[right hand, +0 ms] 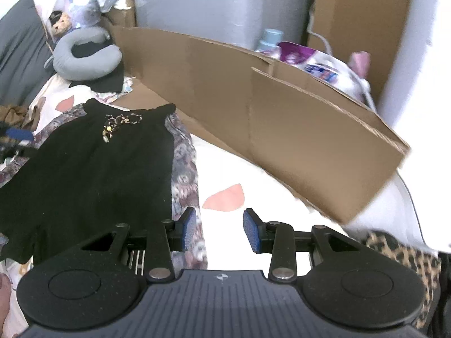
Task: Fold clothes
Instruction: 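Pull both open grippers back from the flat shorts, then close the left gripper on the leg hem of the black shorts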
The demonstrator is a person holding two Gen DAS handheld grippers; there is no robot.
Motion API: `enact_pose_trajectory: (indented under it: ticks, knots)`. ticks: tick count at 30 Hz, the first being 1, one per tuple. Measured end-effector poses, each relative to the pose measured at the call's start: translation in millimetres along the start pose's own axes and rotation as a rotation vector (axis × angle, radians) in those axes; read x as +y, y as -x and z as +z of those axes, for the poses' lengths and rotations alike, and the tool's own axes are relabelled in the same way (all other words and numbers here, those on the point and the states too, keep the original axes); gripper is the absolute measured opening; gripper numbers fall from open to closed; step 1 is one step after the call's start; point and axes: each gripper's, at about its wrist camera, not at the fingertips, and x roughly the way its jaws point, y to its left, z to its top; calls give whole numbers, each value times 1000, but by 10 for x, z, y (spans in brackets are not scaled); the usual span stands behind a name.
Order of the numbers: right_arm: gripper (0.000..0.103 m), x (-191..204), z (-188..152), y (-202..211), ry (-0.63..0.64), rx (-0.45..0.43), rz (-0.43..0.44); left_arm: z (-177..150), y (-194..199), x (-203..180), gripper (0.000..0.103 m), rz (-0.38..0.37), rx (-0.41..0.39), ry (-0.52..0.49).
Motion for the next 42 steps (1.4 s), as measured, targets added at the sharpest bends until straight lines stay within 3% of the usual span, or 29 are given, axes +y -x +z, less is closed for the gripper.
enact_pose_trajectory:
  ticks: [10,17,30,37,42]
  knots:
    - [44,24,-666,276,-89,-1,6,-572,-96,-127,77,-105,146,130]
    - [43,-160,-1118,171,-244,-1,-47,-830,-254,-232,76,-132,252,157]
    - [42,-261,-1417,-150,-304,85,-113,-1281,-391,-339,65,-201,472,175]
    - [42,-191,-1514,-248,-299,121,-109,-1448,-488,-258,65,-315,525,348]
    - [42,-165,-1567,-245,-306,123,-109,-1539,-563,-265,64,-359,544,398]
